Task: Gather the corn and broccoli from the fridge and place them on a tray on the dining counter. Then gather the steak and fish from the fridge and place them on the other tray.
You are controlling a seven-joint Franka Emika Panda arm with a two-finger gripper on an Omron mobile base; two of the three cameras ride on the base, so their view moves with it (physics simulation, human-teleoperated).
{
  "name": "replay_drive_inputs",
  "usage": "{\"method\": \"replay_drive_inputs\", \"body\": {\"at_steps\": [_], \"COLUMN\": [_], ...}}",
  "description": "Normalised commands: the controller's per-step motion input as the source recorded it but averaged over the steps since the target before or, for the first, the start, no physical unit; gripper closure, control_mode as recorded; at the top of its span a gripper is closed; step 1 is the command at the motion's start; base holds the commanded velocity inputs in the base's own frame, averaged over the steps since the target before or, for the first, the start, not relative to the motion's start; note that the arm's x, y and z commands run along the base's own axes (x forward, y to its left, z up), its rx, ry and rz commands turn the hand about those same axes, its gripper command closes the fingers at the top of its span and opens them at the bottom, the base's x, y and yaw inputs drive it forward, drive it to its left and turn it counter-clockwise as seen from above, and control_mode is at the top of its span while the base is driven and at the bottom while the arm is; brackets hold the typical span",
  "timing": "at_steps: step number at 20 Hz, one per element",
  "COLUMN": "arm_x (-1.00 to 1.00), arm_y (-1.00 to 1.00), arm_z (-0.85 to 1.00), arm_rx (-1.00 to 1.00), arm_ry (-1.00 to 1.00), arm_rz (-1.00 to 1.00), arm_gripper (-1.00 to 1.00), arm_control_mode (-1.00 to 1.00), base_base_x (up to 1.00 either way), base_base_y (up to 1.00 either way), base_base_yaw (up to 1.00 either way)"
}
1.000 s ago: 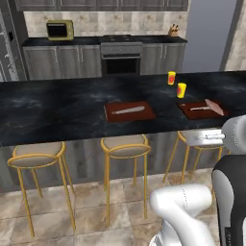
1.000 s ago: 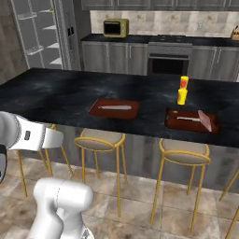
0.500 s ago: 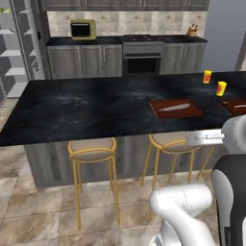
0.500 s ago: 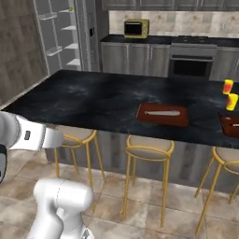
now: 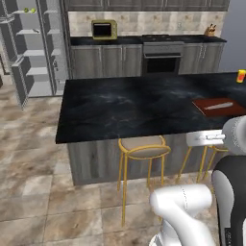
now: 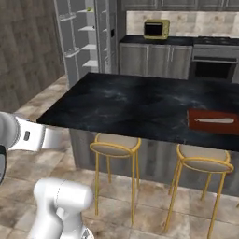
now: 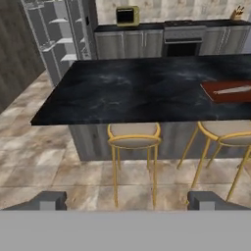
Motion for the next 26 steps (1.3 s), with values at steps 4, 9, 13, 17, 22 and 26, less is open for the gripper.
{"method": "replay_drive_inputs", "body": {"at_steps": [4,9,13,17,22,26], "arm_x": [0.00,0.00,0.00,0.00,0.00,0.00], "arm_y": [0.00,0.00,0.00,0.00,0.00,0.00], "arm_z": [0.00,0.00,0.00,0.00,0.00,0.00], "arm_rx": [0.00,0.00,0.00,0.00,0.00,0.00], "arm_ry": [0.00,0.00,0.00,0.00,0.00,0.00], "arm_rz": [0.00,0.00,0.00,0.00,0.00,0.00], "arm_gripper": [-1.00,-1.00,-1.00,-1.00,-1.00,-1.00], "arm_control_mode": [1.00,1.00,1.00,1.00,1.00,1.00], "base_base_x": [0.48,0.30,0.02,0.02,0.22,0.90], "base_base_y": [1.00,1.00,1.00,1.00,1.00,0.86], "base_base_yaw": [0.00,0.00,0.00,0.00,0.00,0.00]}}
